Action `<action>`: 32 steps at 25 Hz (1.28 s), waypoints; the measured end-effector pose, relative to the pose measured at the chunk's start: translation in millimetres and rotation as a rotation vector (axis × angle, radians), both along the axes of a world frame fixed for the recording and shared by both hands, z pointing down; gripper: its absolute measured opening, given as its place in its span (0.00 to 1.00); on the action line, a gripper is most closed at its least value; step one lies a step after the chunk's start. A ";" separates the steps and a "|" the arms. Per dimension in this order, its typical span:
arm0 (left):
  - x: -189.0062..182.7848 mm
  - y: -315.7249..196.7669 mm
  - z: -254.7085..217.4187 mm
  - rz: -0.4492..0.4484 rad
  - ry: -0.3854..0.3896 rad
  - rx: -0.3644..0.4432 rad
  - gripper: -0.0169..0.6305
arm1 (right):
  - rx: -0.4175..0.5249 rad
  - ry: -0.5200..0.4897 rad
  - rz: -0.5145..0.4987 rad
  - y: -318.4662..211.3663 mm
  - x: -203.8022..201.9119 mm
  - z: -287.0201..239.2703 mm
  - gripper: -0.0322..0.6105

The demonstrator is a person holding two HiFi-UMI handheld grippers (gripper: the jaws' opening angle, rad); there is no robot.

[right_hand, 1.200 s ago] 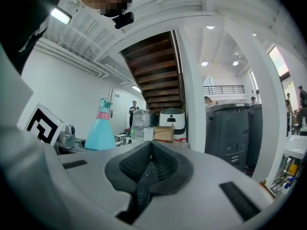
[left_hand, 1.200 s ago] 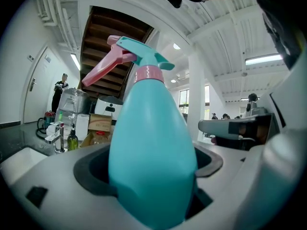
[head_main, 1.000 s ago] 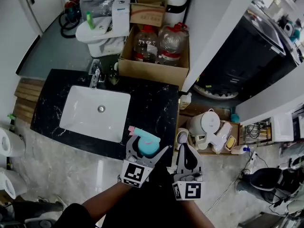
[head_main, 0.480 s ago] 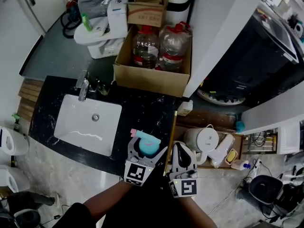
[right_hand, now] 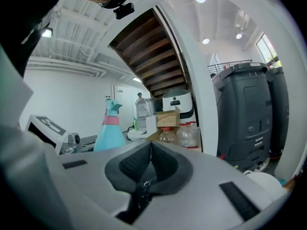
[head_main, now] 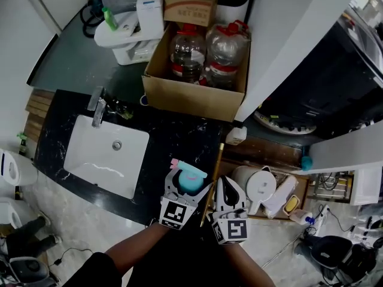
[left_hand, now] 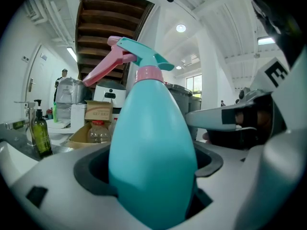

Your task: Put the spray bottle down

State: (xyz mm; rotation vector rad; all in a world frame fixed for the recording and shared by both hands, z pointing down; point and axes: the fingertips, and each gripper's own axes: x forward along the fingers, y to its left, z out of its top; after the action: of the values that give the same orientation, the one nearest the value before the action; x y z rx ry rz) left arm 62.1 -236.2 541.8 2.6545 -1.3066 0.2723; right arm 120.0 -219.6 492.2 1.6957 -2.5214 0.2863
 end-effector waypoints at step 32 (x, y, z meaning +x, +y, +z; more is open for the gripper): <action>16.4 -21.4 90.2 -0.060 -0.138 -0.094 0.71 | -0.095 0.050 0.021 -24.6 22.9 50.1 0.07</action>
State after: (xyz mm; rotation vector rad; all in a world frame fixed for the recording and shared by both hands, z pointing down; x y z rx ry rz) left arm 78.5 -257.6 632.0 2.5528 -1.3746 0.5037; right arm 142.9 -244.2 542.3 1.6730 -2.4157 0.3546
